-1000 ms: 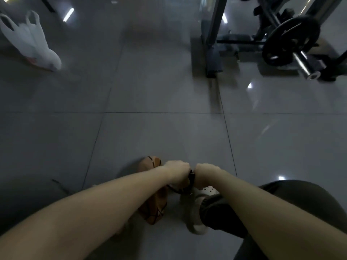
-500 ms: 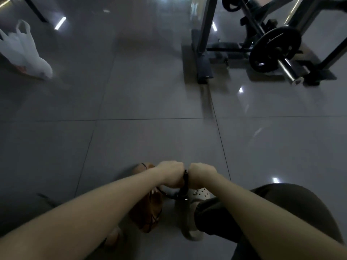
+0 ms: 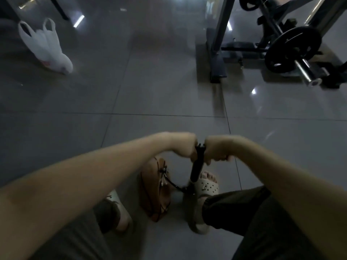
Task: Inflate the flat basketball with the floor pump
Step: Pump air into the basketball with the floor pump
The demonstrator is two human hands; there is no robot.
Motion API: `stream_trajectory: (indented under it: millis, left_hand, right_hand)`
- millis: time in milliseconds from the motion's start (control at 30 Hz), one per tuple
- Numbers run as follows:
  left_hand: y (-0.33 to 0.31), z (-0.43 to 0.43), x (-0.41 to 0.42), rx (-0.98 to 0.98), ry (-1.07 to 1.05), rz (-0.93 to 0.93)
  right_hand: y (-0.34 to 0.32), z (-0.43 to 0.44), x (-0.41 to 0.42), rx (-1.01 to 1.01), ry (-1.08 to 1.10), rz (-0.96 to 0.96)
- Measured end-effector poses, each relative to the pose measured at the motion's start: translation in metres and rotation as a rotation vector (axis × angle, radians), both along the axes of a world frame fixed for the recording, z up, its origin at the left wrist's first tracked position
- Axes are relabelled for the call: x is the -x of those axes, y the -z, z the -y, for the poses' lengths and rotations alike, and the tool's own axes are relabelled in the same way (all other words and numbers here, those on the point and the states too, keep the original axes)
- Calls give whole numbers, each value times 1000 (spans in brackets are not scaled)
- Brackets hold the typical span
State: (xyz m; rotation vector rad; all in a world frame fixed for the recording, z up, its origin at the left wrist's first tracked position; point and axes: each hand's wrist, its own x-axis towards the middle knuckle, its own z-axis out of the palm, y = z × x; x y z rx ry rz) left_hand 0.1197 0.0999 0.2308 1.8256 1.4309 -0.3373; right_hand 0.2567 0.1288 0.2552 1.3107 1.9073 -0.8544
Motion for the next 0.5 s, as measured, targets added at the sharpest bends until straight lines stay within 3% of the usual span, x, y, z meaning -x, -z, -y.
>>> stream_trajectory:
  millis: [133,333,500]
  left_hand:
    - [-18,-2,5,17,-9,-11]
    - [81,45,-19,-27,-4,-128]
    - [116,48,-21,-104,-8,-90]
  right_hand:
    - [-6,0,6,-19,10,-10]
    - [104,50,0,-123,34,72]
    - [125,53,-5,-149,48,90]
